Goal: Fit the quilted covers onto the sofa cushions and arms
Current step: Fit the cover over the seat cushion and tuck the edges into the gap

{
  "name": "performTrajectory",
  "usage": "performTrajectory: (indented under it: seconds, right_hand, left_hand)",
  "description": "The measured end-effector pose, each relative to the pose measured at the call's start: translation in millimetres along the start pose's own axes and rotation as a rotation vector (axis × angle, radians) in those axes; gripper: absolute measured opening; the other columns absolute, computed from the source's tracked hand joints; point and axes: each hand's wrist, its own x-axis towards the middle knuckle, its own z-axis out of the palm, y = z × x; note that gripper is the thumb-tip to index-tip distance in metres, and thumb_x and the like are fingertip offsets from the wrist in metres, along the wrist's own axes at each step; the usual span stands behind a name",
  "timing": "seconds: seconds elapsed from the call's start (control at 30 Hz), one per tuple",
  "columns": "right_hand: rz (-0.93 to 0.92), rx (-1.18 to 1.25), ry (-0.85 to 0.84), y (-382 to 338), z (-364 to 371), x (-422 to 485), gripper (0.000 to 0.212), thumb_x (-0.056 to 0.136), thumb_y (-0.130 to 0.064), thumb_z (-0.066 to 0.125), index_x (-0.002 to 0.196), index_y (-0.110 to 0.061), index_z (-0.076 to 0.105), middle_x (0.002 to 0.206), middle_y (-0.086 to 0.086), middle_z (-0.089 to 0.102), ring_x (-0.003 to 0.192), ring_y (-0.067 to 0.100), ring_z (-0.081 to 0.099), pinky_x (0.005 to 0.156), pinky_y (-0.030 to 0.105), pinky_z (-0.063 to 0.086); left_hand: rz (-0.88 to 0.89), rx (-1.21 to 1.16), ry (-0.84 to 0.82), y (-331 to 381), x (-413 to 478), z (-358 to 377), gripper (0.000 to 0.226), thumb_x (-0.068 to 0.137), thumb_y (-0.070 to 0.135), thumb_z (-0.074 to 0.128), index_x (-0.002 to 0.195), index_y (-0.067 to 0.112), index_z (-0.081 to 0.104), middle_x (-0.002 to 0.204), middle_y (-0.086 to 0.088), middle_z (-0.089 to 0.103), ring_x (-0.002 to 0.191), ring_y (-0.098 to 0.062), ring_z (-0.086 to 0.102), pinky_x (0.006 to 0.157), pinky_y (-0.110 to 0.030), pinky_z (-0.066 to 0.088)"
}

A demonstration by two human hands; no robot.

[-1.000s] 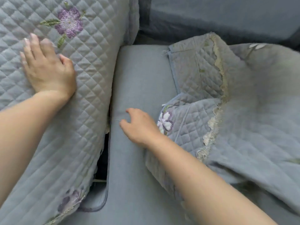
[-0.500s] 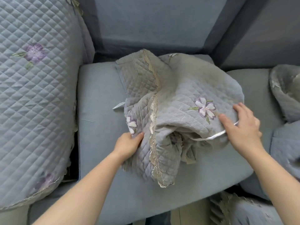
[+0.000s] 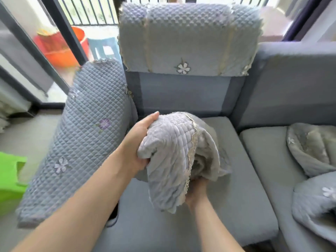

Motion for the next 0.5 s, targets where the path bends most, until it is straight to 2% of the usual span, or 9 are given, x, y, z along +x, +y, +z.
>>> performTrajectory:
  seconds: [0.07,0.1,0.13,0.17,0.23,0.3,0.37,0.43,0.5]
  right_hand:
    - [-0.142,0.038,-0.072,-31,46,-24,0.056,0.091,-0.049,0.035,0.084,-0.015,0.080,0.092,0.016,0.074,0.076,0.037,0.071,0.059,0.045,0.057]
    - [-0.199,0.012,-0.076,-52,66,-38,0.060,0.093,-0.051,0.032,0.082,-0.016,0.080,0.091,0.014,0.074,0.075,0.035,0.072,0.059,0.043,0.057]
    - [-0.265,-0.042,-0.075,-77,87,-59,0.061,0.093,-0.054,0.032,0.086,-0.017,0.080,0.093,0.013,0.074,0.080,0.033,0.072,0.061,0.040,0.057]
    - [-0.343,-0.096,-0.093,-103,107,-81,0.058,0.094,-0.055,0.032,0.095,-0.018,0.077,0.098,0.012,0.074,0.087,0.032,0.070,0.065,0.038,0.057]
    - [-0.504,-0.185,-0.158,-148,144,-123,0.053,0.097,-0.049,0.029,0.111,-0.016,0.069,0.100,0.011,0.073,0.090,0.031,0.069,0.066,0.038,0.057]
    - [-0.593,-0.298,-0.228,-177,177,-164,0.050,0.101,-0.041,0.026,0.114,-0.012,0.065,0.095,0.010,0.074,0.082,0.027,0.072,0.063,0.035,0.059]
    - [-0.648,-0.422,-0.263,-188,198,-198,0.048,0.101,-0.036,0.027,0.116,-0.011,0.065,0.099,0.011,0.073,0.087,0.026,0.071,0.071,0.036,0.059]
    - [-0.666,-0.503,-0.250,-196,211,-219,0.049,0.101,-0.036,0.027,0.122,-0.011,0.063,0.106,0.013,0.070,0.094,0.029,0.068,0.079,0.037,0.057]
    - [-0.706,-0.584,-0.203,-210,217,-239,0.052,0.100,-0.036,0.022,0.123,-0.013,0.063,0.098,0.012,0.069,0.082,0.027,0.065,0.064,0.031,0.053]
  left_hand:
    - [0.170,0.055,-0.014,27,-27,24,0.045,0.089,0.041,0.049,0.098,0.005,0.075,0.099,-0.012,0.073,0.094,-0.022,0.069,0.086,-0.032,0.054]
    - [0.284,0.088,-0.015,42,-41,30,0.039,0.089,0.037,0.050,0.081,0.011,0.078,0.083,-0.007,0.074,0.078,-0.018,0.071,0.072,-0.028,0.057]
    - [0.387,0.131,-0.007,60,-60,38,0.035,0.087,0.036,0.053,0.076,0.013,0.077,0.079,-0.006,0.073,0.072,-0.018,0.071,0.066,-0.028,0.057]
    - [0.462,0.162,-0.021,77,-78,44,0.032,0.084,0.038,0.057,0.084,0.013,0.077,0.087,-0.008,0.073,0.078,-0.021,0.071,0.070,-0.032,0.057]
    - [0.529,0.286,-0.072,99,-111,56,0.046,0.078,0.045,0.064,0.108,0.012,0.071,0.109,-0.014,0.068,0.094,-0.027,0.068,0.084,-0.045,0.055]
    - [0.507,0.526,-0.054,105,-133,61,0.045,0.067,0.049,0.077,0.098,0.016,0.074,0.098,-0.010,0.071,0.085,-0.017,0.069,0.082,-0.034,0.054]
    - [0.517,0.702,-0.045,100,-152,67,0.046,0.057,0.046,0.086,0.090,0.015,0.075,0.089,-0.007,0.072,0.082,-0.014,0.068,0.080,-0.025,0.054]
    - [0.624,0.547,-0.057,105,-164,67,0.049,0.067,0.037,0.083,0.103,0.008,0.067,0.101,-0.011,0.068,0.091,-0.019,0.068,0.081,-0.029,0.056]
    - [0.810,0.265,0.029,119,-179,66,0.026,0.085,0.031,0.064,0.103,0.012,0.060,0.103,-0.008,0.064,0.089,-0.017,0.067,0.077,-0.031,0.058]
